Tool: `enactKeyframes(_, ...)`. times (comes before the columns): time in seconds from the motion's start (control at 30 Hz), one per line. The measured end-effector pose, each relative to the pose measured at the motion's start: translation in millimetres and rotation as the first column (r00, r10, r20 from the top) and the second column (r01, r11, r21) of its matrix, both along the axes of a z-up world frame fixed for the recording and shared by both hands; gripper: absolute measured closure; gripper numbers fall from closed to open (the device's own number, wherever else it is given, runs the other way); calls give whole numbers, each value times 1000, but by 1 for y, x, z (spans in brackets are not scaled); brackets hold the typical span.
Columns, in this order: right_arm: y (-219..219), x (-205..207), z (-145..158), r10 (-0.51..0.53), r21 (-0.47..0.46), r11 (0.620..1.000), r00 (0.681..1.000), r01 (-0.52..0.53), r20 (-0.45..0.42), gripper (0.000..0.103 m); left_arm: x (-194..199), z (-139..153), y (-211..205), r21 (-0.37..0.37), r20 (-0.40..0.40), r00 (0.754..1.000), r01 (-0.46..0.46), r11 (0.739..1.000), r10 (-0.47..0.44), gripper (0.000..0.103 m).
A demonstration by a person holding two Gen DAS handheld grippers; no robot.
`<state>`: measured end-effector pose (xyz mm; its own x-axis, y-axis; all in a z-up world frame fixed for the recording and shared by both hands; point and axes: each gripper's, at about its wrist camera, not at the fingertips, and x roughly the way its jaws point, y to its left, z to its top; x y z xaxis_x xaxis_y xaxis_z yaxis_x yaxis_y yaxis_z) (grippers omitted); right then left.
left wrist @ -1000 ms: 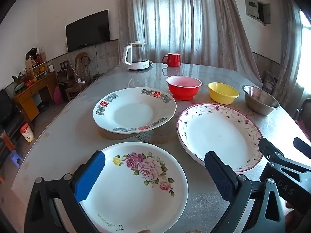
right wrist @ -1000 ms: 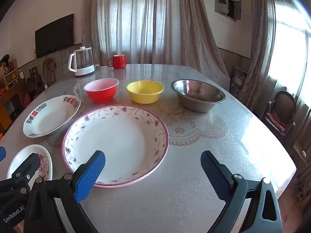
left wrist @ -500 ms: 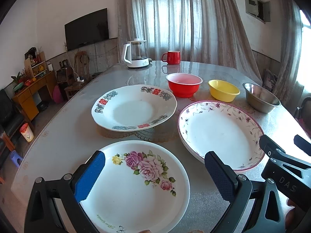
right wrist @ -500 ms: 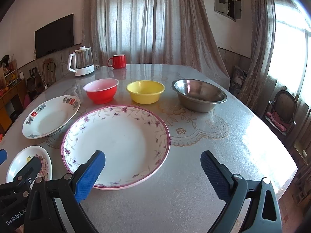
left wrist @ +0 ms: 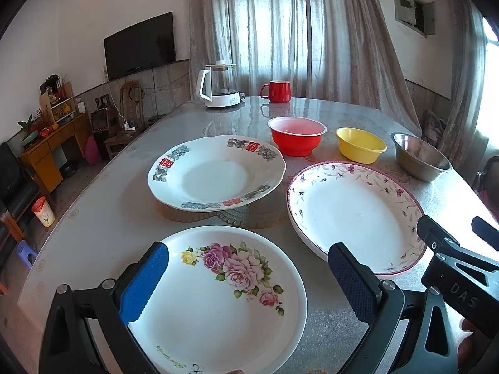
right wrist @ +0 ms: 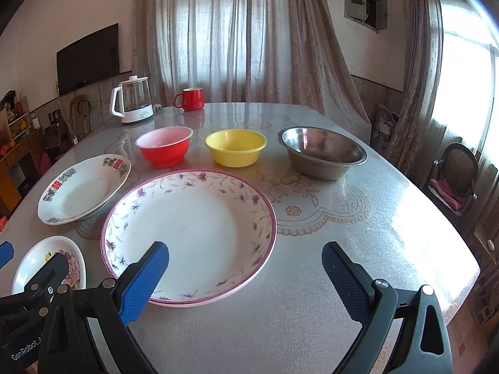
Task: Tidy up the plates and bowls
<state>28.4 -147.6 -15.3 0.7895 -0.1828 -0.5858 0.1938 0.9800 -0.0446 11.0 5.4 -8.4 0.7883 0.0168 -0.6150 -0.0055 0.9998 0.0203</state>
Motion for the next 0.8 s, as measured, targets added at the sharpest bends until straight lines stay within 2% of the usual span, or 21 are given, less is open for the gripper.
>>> enactKeyframes(0.8, -1, -2, 3, 4, 5, 1000, 1000, -4, 12, 3, -2, 5, -1, -1, 1, 1000, 7, 1000, -7, 0)
